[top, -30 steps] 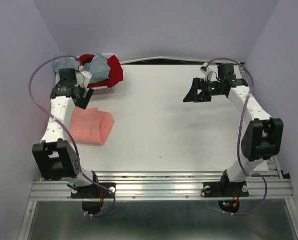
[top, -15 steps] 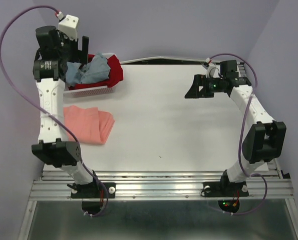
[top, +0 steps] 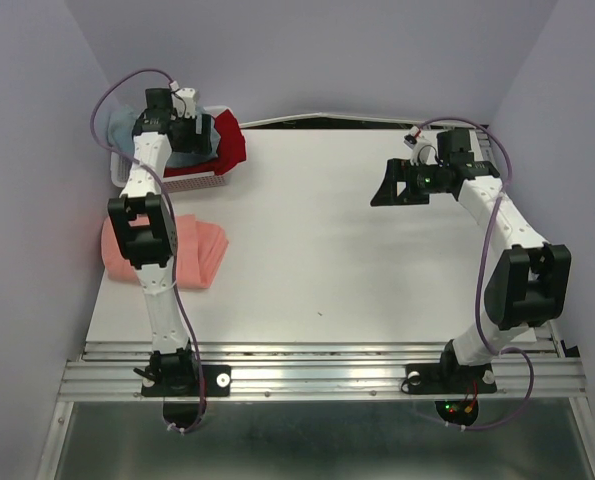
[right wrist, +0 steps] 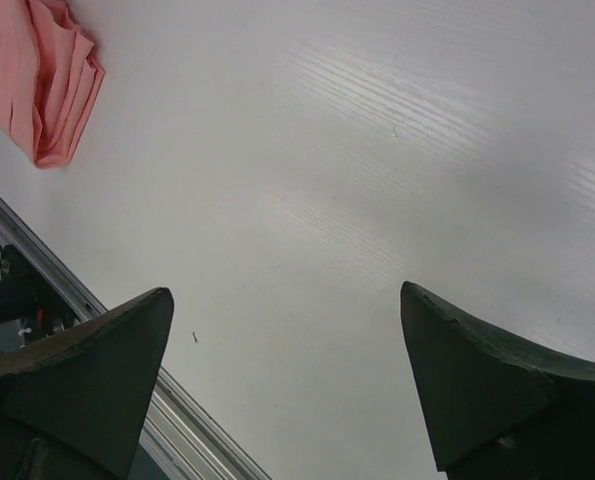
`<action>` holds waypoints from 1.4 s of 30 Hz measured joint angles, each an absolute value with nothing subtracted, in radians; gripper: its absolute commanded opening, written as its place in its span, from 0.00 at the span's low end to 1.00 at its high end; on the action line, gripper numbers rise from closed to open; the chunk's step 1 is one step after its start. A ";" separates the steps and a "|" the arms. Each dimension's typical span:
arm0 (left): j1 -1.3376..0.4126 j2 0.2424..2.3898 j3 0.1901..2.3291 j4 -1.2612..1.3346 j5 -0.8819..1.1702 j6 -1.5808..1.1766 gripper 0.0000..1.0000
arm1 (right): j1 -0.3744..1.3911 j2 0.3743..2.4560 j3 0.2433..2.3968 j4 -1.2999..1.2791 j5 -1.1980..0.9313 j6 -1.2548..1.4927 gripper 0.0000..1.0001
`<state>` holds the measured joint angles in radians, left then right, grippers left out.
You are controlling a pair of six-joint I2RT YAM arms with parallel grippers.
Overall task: Fold and stack the skirts
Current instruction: Grab the skirt from the pile
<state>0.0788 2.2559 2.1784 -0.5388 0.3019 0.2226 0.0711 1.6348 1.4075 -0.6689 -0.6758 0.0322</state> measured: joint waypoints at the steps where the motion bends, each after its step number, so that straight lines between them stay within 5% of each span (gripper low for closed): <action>1: 0.079 2.263 2.182 -0.538 0.296 0.218 0.85 | 0.071 1.635 1.407 -0.668 -0.676 0.032 1.00; 7: 0.078 2.294 2.229 -0.499 0.251 0.187 0.48 | 0.071 1.641 1.407 -0.668 -0.676 0.030 1.00; 10: 0.078 2.294 2.229 -0.489 0.240 0.181 0.19 | 0.071 1.647 1.407 -0.668 -0.676 0.031 1.00; 11: 0.078 2.294 2.228 -0.486 0.238 0.178 0.01 | 0.071 1.649 1.407 -0.668 -0.676 0.031 1.00; 26: 0.078 2.087 2.255 -0.378 0.259 0.147 0.00 | 0.071 1.656 1.411 -0.668 -0.678 0.032 1.00; 42: -0.057 1.778 2.318 0.036 0.553 -0.107 0.00 | 0.071 1.656 1.411 -0.665 -0.688 0.033 1.00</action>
<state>-0.0566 1.7782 2.3180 0.0357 0.5529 -0.1066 0.0711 1.6558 1.4109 -0.6647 -0.6880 0.0334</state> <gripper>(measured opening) 0.025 0.999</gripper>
